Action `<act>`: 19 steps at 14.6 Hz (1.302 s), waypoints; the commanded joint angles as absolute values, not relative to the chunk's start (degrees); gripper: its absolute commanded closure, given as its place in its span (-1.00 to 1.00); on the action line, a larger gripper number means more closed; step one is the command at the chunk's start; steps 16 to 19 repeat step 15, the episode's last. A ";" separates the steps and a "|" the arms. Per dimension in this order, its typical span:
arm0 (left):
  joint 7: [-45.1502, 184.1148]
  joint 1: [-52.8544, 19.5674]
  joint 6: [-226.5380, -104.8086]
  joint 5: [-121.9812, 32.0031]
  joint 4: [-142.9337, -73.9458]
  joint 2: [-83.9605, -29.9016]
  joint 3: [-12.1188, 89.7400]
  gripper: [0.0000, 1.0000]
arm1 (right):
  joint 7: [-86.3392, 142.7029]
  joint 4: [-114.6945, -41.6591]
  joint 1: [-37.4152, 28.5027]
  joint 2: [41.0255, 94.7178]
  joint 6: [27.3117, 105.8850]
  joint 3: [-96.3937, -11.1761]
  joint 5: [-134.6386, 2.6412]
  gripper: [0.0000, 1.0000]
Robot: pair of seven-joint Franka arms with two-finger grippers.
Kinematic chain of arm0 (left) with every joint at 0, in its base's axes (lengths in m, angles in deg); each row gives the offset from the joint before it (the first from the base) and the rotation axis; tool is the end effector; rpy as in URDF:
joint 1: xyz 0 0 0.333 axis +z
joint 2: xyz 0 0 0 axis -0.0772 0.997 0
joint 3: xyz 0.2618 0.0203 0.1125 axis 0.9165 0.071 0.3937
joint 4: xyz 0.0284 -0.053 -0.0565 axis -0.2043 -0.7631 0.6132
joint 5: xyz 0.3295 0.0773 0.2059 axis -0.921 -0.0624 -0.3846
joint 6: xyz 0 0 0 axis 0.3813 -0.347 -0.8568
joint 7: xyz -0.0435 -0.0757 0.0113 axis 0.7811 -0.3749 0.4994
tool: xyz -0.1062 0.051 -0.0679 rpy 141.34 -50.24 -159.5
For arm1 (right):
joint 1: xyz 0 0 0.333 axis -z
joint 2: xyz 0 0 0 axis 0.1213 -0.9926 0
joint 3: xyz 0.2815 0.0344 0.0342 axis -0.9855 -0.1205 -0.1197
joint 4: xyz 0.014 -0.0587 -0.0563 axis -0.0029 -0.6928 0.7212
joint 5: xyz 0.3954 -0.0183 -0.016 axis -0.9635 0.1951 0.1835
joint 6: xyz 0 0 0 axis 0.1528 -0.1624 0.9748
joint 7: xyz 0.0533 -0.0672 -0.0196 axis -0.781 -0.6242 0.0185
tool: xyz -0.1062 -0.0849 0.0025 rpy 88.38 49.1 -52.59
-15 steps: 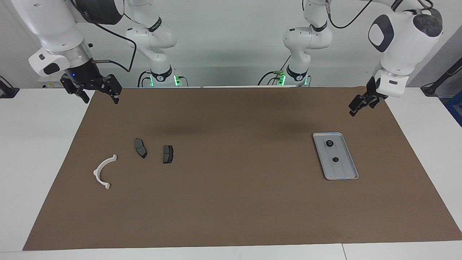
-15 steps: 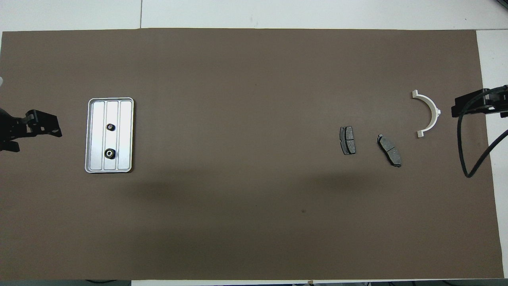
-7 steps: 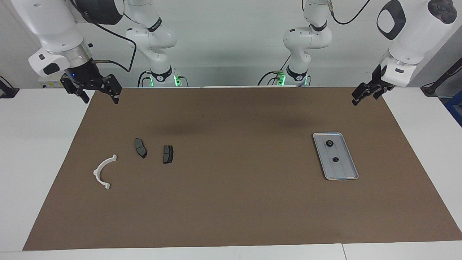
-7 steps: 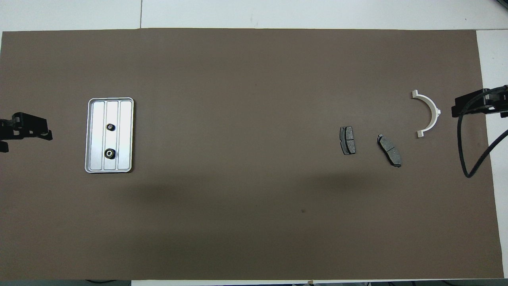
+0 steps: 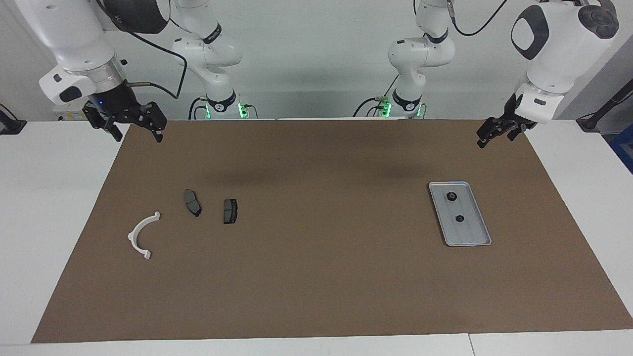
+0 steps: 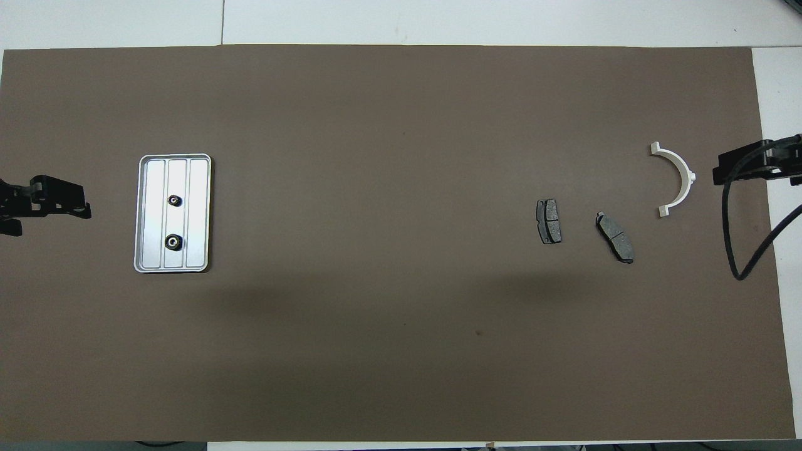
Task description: Pick bearing gear from pile to tray
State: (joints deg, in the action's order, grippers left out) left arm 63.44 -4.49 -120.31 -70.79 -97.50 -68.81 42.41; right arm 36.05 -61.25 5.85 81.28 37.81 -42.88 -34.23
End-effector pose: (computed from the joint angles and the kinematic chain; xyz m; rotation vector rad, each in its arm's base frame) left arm 0.5466 0.0063 0.5203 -3.1147 -0.2687 0.0896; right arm 0.5641 -0.0278 0.5733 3.1181 -0.0652 0.0006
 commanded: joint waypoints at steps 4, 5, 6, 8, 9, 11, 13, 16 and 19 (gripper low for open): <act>62.30 -3.46 -120.10 -69.95 -94.34 -68.22 40.78 -1.00 | 34.25 -62.67 5.74 82.60 38.21 -42.80 -33.48 -1.00; 62.30 -3.46 -120.89 -69.95 -94.43 -68.22 40.70 -1.00 | 34.25 -62.67 5.74 82.60 38.12 -42.80 -33.21 -1.00; 62.21 -3.46 -121.15 -69.95 -94.51 -68.22 40.70 -1.00 | 34.25 -62.67 5.74 82.68 38.12 -42.80 -33.12 -1.00; 62.30 -3.46 -120.55 -69.95 -94.25 -68.13 40.43 -1.00 | 34.25 -62.58 5.74 82.69 38.12 -42.80 -33.12 -1.00; 62.30 -3.37 -119.85 -70.04 -93.82 -68.05 40.34 -1.00 | 34.25 -62.67 5.74 82.69 38.12 -42.89 -33.12 -1.00; 62.30 -3.37 -119.14 -70.13 -93.81 -68.31 40.34 -1.00 | 34.25 -62.58 5.74 82.69 38.12 -42.80 -33.12 -1.00; 62.30 -3.37 -119.05 -70.13 -93.81 -68.31 40.17 -1.00 | 34.25 -62.58 5.65 82.69 38.03 -42.80 -33.12 -1.00; 62.30 -3.37 -119.13 -70.04 -93.81 -68.40 39.99 -1.00 | 34.25 -62.58 5.65 82.69 38.03 -42.80 -33.12 -1.00; 62.30 -3.37 -119.13 -70.04 -93.81 -68.40 39.99 -1.00 | 34.25 -62.58 5.65 82.69 38.03 -42.80 -33.12 -1.00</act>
